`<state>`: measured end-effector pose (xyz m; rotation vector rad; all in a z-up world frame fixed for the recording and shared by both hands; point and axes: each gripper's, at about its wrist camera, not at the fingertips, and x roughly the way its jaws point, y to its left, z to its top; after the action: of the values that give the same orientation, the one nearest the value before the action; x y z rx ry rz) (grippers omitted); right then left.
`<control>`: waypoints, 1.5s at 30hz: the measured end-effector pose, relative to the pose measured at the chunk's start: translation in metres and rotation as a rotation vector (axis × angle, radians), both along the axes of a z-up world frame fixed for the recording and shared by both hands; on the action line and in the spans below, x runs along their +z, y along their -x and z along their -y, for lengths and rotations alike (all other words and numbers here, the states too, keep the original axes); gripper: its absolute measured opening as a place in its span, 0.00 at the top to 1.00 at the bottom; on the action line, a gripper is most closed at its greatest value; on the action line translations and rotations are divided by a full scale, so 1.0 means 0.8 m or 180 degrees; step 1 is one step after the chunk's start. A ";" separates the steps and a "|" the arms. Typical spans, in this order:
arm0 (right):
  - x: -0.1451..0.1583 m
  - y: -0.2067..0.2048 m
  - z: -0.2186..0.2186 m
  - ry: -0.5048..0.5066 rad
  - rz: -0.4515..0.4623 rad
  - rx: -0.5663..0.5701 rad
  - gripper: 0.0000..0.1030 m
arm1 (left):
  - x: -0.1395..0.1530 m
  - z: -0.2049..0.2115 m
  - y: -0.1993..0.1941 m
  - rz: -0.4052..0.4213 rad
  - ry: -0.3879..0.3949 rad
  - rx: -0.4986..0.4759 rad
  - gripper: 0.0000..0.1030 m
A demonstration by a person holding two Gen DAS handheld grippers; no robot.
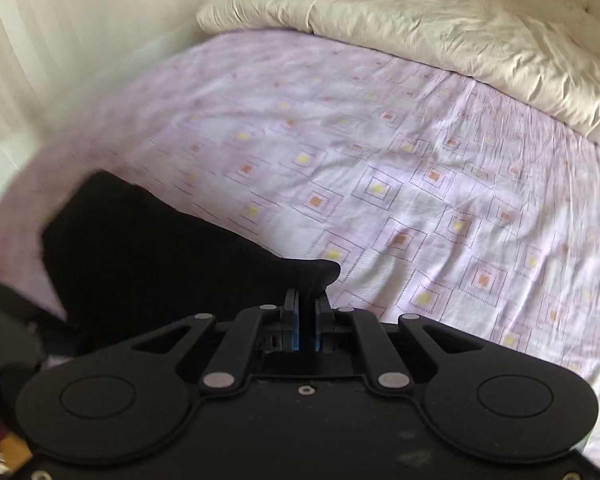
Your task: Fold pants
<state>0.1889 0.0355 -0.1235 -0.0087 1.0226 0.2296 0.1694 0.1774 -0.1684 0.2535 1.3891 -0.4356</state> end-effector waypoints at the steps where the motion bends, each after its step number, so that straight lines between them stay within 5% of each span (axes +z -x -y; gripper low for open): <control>1: -0.006 -0.005 -0.004 0.0076 -0.0003 0.0000 0.93 | 0.001 0.001 0.001 0.0009 -0.0015 -0.0030 0.89; 12: -0.064 -0.050 0.007 0.0167 -0.0273 0.0005 0.92 | 0.000 0.002 0.001 -0.0010 0.0000 -0.0004 0.89; 17: -0.034 -0.024 0.026 0.0174 0.0040 -0.0399 0.70 | 0.007 0.000 -0.004 -0.0089 0.0059 0.0082 0.89; 24: -0.009 0.032 0.065 -0.0142 -0.0064 -0.0467 0.92 | 0.037 -0.012 -0.021 0.0332 0.0108 0.0333 0.89; 27: -0.043 0.052 0.075 0.0132 -0.0381 -0.0550 0.96 | 0.005 -0.022 -0.029 0.0022 -0.0215 0.0448 0.89; 28: -0.055 0.058 0.081 0.0220 -0.0435 -0.0618 1.00 | 0.004 -0.030 -0.027 0.0022 -0.0126 0.0476 0.89; 30: -0.057 0.070 0.097 0.0088 -0.0323 -0.0673 1.00 | 0.011 -0.035 -0.026 -0.0025 -0.0071 0.0470 0.89; 34: -0.044 0.067 0.101 0.0399 -0.0271 -0.0892 1.00 | 0.024 -0.031 -0.023 -0.0118 -0.0116 0.0405 0.89; 38: -0.021 0.083 0.107 0.0164 -0.0122 -0.0901 0.95 | 0.057 -0.009 -0.033 0.0169 0.0133 0.0265 0.89; 42: -0.027 0.102 0.109 0.0111 -0.0311 -0.0984 0.94 | 0.043 0.012 -0.037 0.0171 0.0123 0.0167 0.89; 45: -0.055 0.107 0.120 0.0320 -0.0720 -0.1220 0.95 | 0.021 0.006 -0.044 0.0038 -0.0032 0.0194 0.89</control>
<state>0.1032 -0.0601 -0.1679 0.1235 1.2376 -0.1743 0.2046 0.1729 -0.1517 0.2211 1.3839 -0.3762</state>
